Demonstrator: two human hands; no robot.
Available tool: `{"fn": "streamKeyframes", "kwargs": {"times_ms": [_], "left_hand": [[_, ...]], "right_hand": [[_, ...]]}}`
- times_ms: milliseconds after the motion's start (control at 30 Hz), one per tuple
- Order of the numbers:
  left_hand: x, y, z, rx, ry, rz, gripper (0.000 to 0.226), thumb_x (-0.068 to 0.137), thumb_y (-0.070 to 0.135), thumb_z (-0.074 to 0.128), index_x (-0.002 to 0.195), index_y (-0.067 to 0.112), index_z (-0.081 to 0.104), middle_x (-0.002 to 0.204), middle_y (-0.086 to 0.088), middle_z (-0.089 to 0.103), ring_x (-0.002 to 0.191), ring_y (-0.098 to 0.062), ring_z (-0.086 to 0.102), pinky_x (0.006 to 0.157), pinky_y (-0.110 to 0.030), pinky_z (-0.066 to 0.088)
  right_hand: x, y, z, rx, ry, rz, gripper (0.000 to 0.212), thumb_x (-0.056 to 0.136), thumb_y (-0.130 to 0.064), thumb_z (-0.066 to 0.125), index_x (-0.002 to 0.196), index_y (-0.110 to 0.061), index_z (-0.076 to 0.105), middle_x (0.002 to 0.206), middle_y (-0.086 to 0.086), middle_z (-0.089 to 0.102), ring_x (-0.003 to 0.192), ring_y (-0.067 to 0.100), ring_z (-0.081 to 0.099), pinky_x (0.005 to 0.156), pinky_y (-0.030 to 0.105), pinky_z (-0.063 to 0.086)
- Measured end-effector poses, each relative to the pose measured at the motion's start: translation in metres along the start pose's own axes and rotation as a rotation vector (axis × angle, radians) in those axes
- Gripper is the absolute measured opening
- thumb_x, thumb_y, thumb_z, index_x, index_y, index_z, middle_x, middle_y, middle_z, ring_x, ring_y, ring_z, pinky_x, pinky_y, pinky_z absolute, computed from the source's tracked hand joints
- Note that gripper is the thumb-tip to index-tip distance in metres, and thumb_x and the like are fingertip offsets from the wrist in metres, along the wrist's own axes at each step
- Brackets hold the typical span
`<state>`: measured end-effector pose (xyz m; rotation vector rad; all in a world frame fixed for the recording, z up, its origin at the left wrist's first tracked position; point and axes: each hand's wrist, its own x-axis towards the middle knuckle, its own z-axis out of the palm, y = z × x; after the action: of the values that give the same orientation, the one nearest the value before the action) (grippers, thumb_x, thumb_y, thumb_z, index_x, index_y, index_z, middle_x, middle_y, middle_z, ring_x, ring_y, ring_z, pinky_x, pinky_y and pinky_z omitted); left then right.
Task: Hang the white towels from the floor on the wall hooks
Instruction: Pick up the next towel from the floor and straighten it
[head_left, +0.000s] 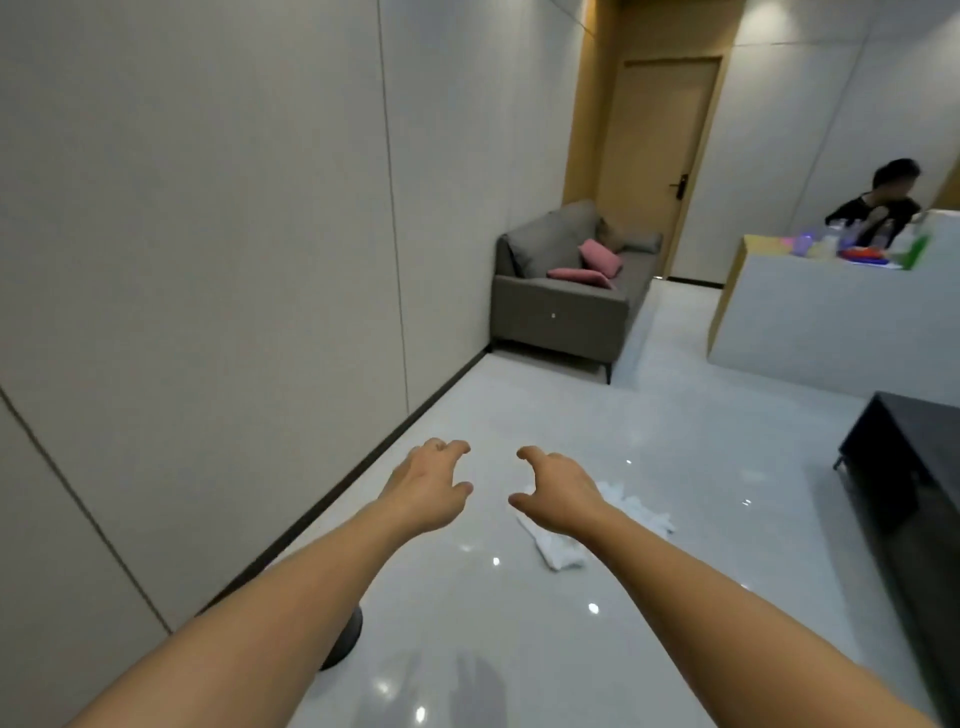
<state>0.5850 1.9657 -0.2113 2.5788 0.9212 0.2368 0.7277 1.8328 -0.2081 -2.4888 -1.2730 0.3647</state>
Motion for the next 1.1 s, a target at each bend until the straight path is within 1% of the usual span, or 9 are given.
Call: {"fn": "streamKeyframes", "kwargs": {"times_ms": [67,167,267,333,467,633,733,867,1100], "left_hand": [[0.037,0.009,0.029,-0.019,-0.050,0.054,0.056,0.093,0.038,0.055,0.145,0.032,0.034,0.147,0.000,0.038,0.129,-0.023,0.043,0.103,-0.038,0.042],[0.091,0.014,0.069,-0.067,-0.119,0.107,0.056,0.093,0.037,0.055,0.145,0.031,0.034,0.146,0.000,0.037,0.130,-0.022,0.042,0.102,-0.035,0.041],[0.136,0.009,0.104,-0.107,-0.193,0.126,0.056,0.093,0.037,0.055,0.145,0.029,0.036,0.144,-0.001,0.038,0.126,-0.022,0.045,0.099,-0.034,0.042],[0.162,0.003,0.124,-0.112,-0.251,0.129,0.055,0.093,0.037,0.055,0.144,0.027,0.037,0.143,-0.002,0.039,0.124,-0.023,0.045,0.099,-0.034,0.043],[0.208,-0.009,0.156,-0.082,-0.369,0.114,0.057,0.093,0.038,0.055,0.145,0.025,0.038,0.145,-0.005,0.039,0.129,-0.025,0.043,0.103,-0.037,0.041],[0.262,-0.009,0.194,-0.062,-0.466,0.115,0.057,0.092,0.036,0.057,0.144,0.021,0.040,0.143,-0.007,0.042,0.125,-0.025,0.046,0.102,-0.035,0.039],[0.294,-0.005,0.219,-0.058,-0.528,0.112,0.055,0.092,0.034,0.057,0.143,0.020,0.042,0.142,-0.007,0.042,0.122,-0.024,0.049,0.099,-0.032,0.039],[0.347,0.001,0.256,-0.026,-0.599,0.085,0.054,0.093,0.033,0.056,0.143,0.020,0.042,0.144,-0.008,0.040,0.124,-0.026,0.048,0.102,-0.034,0.040],[0.465,0.021,0.328,0.028,-0.711,-0.026,0.051,0.093,0.033,0.056,0.141,0.019,0.044,0.138,-0.009,0.045,0.121,-0.026,0.050,0.100,-0.032,0.040]], "right_hand": [[0.018,0.033,0.005,0.002,-0.012,0.079,0.066,0.087,-0.040,0.062,0.145,-0.023,0.036,0.131,0.008,0.054,0.120,0.027,0.051,0.094,0.038,0.046],[0.048,0.079,0.017,0.021,-0.039,0.199,0.066,0.087,-0.040,0.062,0.145,-0.022,0.036,0.130,0.007,0.055,0.118,0.026,0.053,0.092,0.038,0.048],[0.073,0.117,0.037,0.051,-0.094,0.324,0.067,0.086,-0.041,0.062,0.145,-0.021,0.036,0.128,0.007,0.056,0.113,0.025,0.057,0.087,0.037,0.051],[0.088,0.137,0.052,0.064,-0.129,0.399,0.070,0.086,-0.041,0.063,0.147,-0.019,0.036,0.129,0.007,0.056,0.115,0.026,0.056,0.087,0.036,0.051],[0.114,0.166,0.078,0.119,-0.158,0.542,0.072,0.086,-0.040,0.064,0.148,-0.020,0.033,0.132,0.009,0.052,0.117,0.026,0.054,0.092,0.037,0.050],[0.146,0.198,0.099,0.173,-0.205,0.624,0.071,0.087,-0.040,0.063,0.148,-0.021,0.032,0.136,0.011,0.047,0.120,0.029,0.050,0.096,0.041,0.048],[0.173,0.225,0.108,0.210,-0.227,0.663,0.069,0.087,-0.039,0.064,0.147,-0.020,0.035,0.136,0.011,0.047,0.122,0.029,0.049,0.097,0.038,0.046],[0.222,0.271,0.120,0.279,-0.254,0.709,0.063,0.087,-0.036,0.064,0.143,-0.017,0.042,0.131,0.011,0.052,0.120,0.027,0.052,0.092,0.032,0.043],[0.336,0.369,0.141,0.440,-0.328,0.792,0.059,0.084,-0.031,0.065,0.139,-0.017,0.047,0.124,0.011,0.058,0.114,0.026,0.057,0.089,0.030,0.045]]}}
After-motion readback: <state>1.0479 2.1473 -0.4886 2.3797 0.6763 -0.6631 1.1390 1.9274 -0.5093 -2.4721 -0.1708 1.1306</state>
